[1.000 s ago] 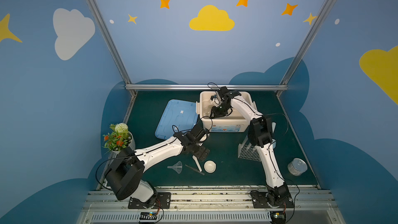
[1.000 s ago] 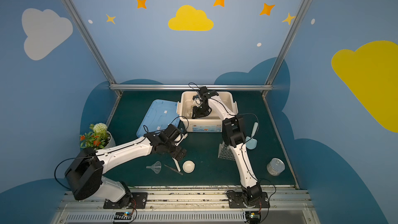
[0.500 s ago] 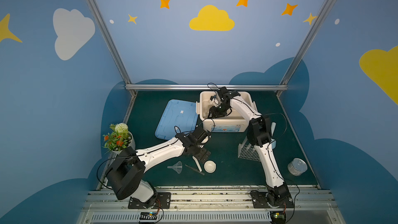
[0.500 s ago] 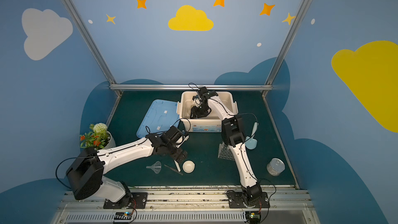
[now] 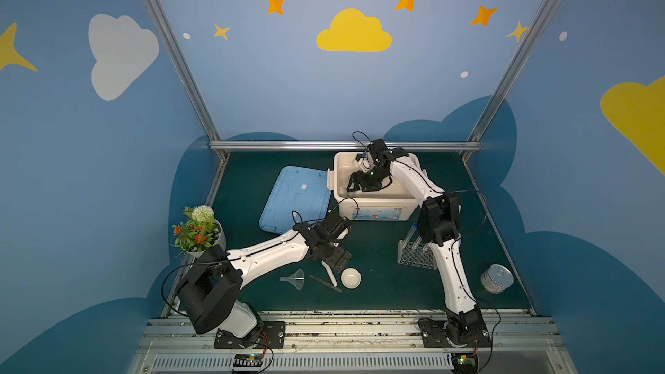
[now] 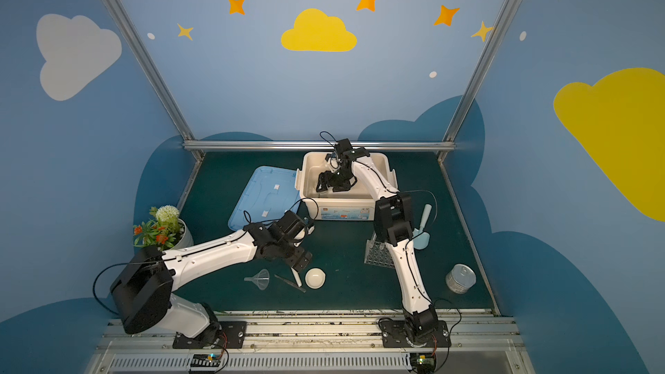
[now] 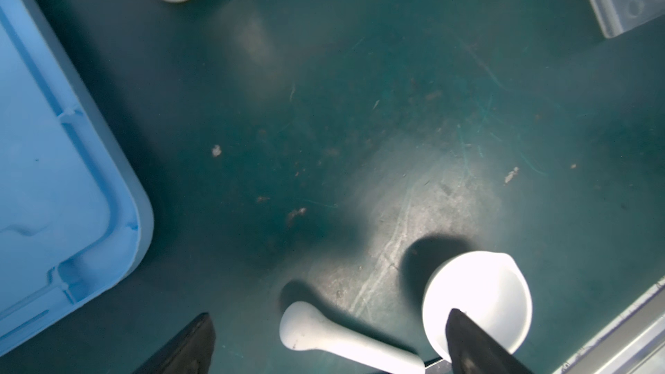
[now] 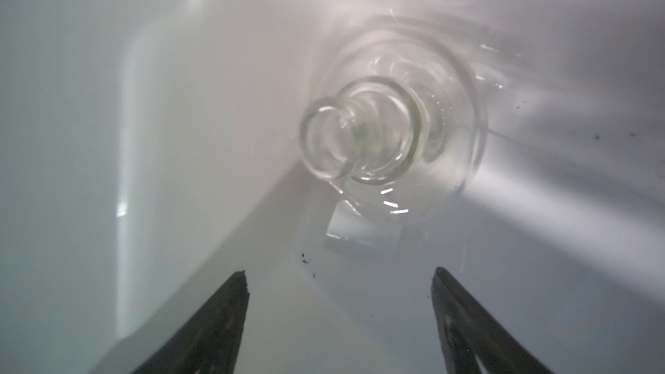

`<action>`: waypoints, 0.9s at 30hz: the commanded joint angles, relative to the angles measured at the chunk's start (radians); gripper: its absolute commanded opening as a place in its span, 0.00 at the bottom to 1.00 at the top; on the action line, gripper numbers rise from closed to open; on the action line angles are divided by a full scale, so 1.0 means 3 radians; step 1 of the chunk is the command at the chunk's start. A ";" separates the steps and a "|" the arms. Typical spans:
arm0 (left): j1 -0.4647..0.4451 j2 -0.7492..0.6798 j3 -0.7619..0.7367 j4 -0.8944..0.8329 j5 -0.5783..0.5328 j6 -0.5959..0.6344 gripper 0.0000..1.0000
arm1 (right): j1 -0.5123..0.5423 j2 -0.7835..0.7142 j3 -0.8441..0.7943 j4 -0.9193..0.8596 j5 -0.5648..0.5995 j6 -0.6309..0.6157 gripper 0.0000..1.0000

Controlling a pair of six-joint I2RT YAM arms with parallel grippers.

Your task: Organize the chemistry lab equipment

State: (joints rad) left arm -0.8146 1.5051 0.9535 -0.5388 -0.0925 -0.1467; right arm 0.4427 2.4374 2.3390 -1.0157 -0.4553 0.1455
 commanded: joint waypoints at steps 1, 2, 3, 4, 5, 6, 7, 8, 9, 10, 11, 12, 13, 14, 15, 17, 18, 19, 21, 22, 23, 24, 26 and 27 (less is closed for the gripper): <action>-0.0010 -0.0084 0.0009 -0.0150 -0.0120 -0.0121 1.00 | -0.0021 -0.0400 -0.0018 0.0081 0.0066 0.0068 0.81; -0.0011 -0.0083 0.0011 -0.0174 -0.0129 -0.0168 1.00 | -0.0018 -0.0465 -0.0054 0.0091 0.0099 0.0084 0.82; -0.0010 -0.0085 0.0002 -0.0206 -0.0136 -0.0220 1.00 | -0.0018 -0.0523 -0.0087 0.0098 0.0137 0.0099 0.82; -0.0007 -0.0097 -0.0005 -0.0231 -0.0136 -0.0270 1.00 | -0.0019 -0.0562 -0.0114 0.0099 0.0158 0.0105 0.82; -0.0009 -0.0102 -0.0017 -0.0253 -0.0128 -0.0326 1.00 | -0.0018 -0.0617 -0.0140 0.0103 0.0190 0.0113 0.82; -0.0007 -0.0121 -0.0032 -0.0272 -0.0115 -0.0389 1.00 | -0.0019 -0.0660 -0.0165 0.0103 0.0209 0.0125 0.82; -0.0007 -0.0137 -0.0042 -0.0289 -0.0107 -0.0443 1.00 | -0.0019 -0.0695 -0.0180 0.0103 0.0227 0.0123 0.82; -0.0009 -0.0153 -0.0053 -0.0307 -0.0093 -0.0507 1.00 | -0.0019 -0.0721 -0.0193 0.0103 0.0245 0.0124 0.82; -0.0010 -0.0166 -0.0059 -0.0336 -0.0093 -0.0580 1.00 | -0.0022 -0.0747 -0.0197 0.0099 0.0268 0.0117 0.82; -0.0010 -0.0174 -0.0059 -0.0366 -0.0087 -0.0641 1.00 | -0.0024 -0.0761 -0.0198 0.0090 0.0291 0.0114 0.82; -0.0010 -0.0180 -0.0063 -0.0394 -0.0052 -0.0700 1.00 | -0.0027 -0.0775 -0.0201 0.0080 0.0316 0.0110 0.82; -0.0010 -0.0174 -0.0064 -0.0429 -0.0026 -0.0767 0.99 | -0.0029 -0.0791 -0.0204 0.0072 0.0321 0.0111 0.82; -0.0012 -0.0169 -0.0064 -0.0462 -0.0012 -0.0839 0.99 | -0.0029 -0.0801 -0.0208 0.0072 0.0326 0.0107 0.81; -0.0010 -0.0155 -0.0066 -0.0487 0.0025 -0.0906 0.98 | -0.0027 -0.0819 -0.0216 0.0072 0.0331 0.0106 0.81; -0.0007 -0.0150 -0.0069 -0.0508 0.0062 -0.0964 0.97 | -0.0033 -0.0837 -0.0226 0.0075 0.0336 0.0100 0.82; -0.0010 -0.0121 -0.0069 -0.0549 0.0106 -0.1073 0.95 | -0.0040 -0.0868 -0.0253 0.0082 0.0344 0.0093 0.82; -0.0007 -0.0116 -0.0069 -0.0572 0.0130 -0.1122 0.93 | -0.0043 -0.0887 -0.0268 0.0090 0.0352 0.0093 0.82; -0.0007 -0.0109 -0.0069 -0.0588 0.0153 -0.1158 0.91 | -0.0048 -0.0900 -0.0284 0.0099 0.0348 0.0090 0.82; -0.0010 -0.0094 -0.0072 -0.0620 0.0192 -0.1238 0.86 | -0.0065 -0.0934 -0.0313 0.0103 0.0338 0.0089 0.81; -0.0010 -0.0085 -0.0075 -0.0637 0.0205 -0.1281 0.82 | -0.0072 -0.0950 -0.0326 0.0103 0.0333 0.0087 0.81; -0.0010 -0.0075 -0.0073 -0.0653 0.0222 -0.1317 0.78 | -0.0080 -0.0975 -0.0345 0.0103 0.0331 0.0080 0.82; -0.0010 -0.0066 -0.0078 -0.0646 0.0241 -0.1343 0.75 | -0.0087 -0.0995 -0.0363 0.0103 0.0333 0.0075 0.81; -0.0010 -0.0030 -0.0070 -0.0610 0.0281 -0.1387 0.68 | -0.0107 -0.1043 -0.0415 0.0108 0.0337 0.0071 0.81; -0.0010 -0.0006 -0.0057 -0.0602 0.0290 -0.1397 0.66 | -0.0110 -0.1068 -0.0439 0.0114 0.0333 0.0070 0.81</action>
State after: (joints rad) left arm -0.8146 1.4826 0.9440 -0.6994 -0.0353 -0.5240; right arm 0.4179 2.1887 2.2219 -0.9836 -0.3588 0.1757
